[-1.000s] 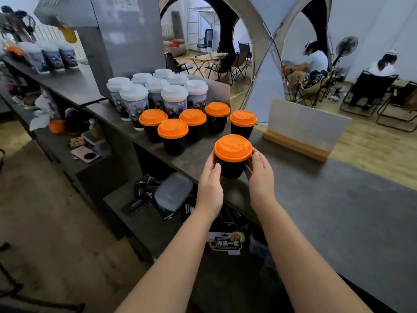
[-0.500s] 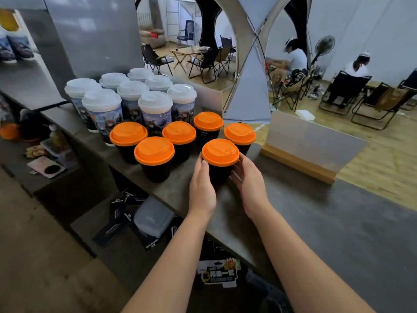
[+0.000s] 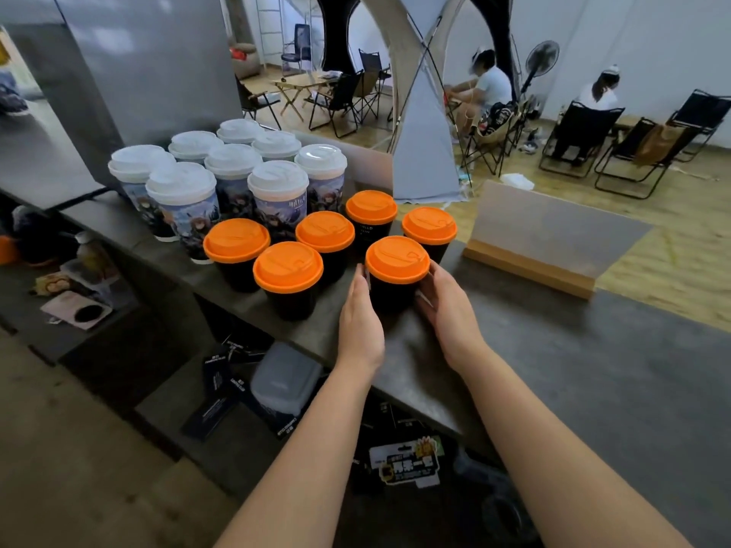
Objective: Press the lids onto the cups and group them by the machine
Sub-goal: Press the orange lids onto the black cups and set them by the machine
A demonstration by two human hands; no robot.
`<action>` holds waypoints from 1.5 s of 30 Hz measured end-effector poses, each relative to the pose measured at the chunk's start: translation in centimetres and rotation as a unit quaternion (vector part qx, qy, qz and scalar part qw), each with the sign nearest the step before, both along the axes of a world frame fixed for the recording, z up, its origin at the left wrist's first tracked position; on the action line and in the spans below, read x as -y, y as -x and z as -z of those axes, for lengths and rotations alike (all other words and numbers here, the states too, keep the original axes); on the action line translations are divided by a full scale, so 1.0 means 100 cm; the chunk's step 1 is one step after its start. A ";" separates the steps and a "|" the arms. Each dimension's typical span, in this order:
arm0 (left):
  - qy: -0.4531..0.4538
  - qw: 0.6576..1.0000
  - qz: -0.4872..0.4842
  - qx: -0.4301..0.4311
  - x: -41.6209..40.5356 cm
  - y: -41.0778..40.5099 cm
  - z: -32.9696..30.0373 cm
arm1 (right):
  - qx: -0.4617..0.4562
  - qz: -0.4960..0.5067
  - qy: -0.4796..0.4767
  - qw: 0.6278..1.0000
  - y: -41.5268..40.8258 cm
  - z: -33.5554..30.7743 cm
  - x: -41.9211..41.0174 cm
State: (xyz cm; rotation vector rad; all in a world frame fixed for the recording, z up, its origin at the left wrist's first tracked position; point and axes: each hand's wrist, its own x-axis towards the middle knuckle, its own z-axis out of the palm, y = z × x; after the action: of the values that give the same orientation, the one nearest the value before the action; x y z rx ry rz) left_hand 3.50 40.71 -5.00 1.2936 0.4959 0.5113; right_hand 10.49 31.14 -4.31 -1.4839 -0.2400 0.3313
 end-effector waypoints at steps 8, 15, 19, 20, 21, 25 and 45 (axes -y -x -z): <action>0.001 1.000 -0.003 -0.013 -0.014 0.038 -0.038 | -0.024 0.058 -0.025 0.998 0.011 -0.018 0.023; -0.088 0.995 0.004 0.056 0.012 0.067 -0.067 | 0.021 0.130 -0.061 0.989 0.042 -0.037 0.059; -0.084 0.992 0.018 0.096 0.043 0.055 -0.066 | 0.065 0.192 -0.047 0.978 0.063 -0.038 0.093; -0.078 0.992 0.019 0.102 0.052 0.051 -0.062 | 0.075 0.210 -0.039 0.974 0.068 -0.037 0.103; -0.072 0.992 0.022 0.105 0.061 0.048 -0.058 | 0.083 0.229 -0.030 0.970 0.075 -0.036 0.115; -0.062 0.992 0.079 0.080 0.106 0.045 -0.045 | 0.092 0.289 -0.014 0.953 0.098 -0.031 0.165; -0.046 0.931 0.358 0.055 0.481 0.076 -0.038 | 0.106 0.500 0.004 0.859 0.206 -0.033 0.530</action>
State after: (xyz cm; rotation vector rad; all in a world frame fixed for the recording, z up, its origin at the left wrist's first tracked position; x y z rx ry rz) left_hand -4.11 -7.37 -1.17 1.4186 -0.1129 -0.0114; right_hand -10.06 -21.88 -1.05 -1.4592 0.3744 -0.6770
